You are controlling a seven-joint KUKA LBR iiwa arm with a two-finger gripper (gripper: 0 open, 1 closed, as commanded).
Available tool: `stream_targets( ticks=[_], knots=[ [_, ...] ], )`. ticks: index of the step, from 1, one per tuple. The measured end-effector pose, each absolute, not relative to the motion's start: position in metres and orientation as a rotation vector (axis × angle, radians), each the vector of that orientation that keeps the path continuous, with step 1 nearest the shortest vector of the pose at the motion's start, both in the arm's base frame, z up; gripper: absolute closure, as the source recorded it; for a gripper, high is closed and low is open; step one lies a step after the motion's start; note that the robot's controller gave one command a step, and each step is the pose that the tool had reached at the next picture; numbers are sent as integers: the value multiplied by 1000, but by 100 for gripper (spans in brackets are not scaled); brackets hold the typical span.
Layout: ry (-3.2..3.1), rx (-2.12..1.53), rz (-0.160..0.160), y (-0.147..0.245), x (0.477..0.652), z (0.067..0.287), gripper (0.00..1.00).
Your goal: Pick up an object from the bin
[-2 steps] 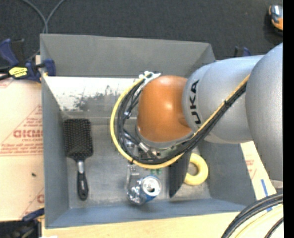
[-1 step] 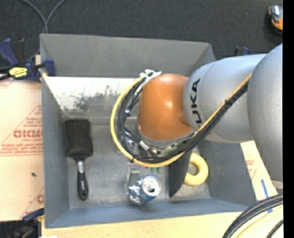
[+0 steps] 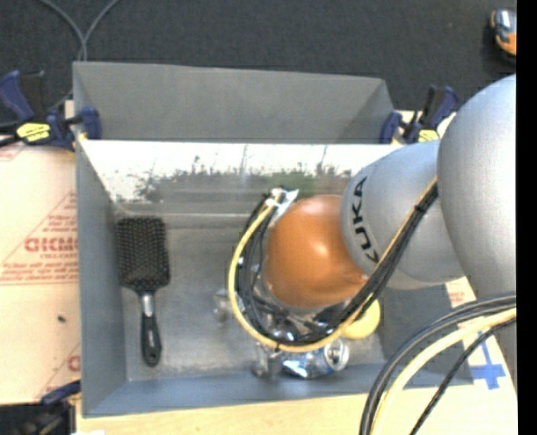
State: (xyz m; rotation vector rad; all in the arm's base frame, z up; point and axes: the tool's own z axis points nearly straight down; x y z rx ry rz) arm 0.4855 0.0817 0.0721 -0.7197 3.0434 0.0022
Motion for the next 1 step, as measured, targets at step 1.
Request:
stream_targets(
  ticks=[1],
  knots=[
    [3084, -566, 4, 80, 474, 122, 0]
  ],
)
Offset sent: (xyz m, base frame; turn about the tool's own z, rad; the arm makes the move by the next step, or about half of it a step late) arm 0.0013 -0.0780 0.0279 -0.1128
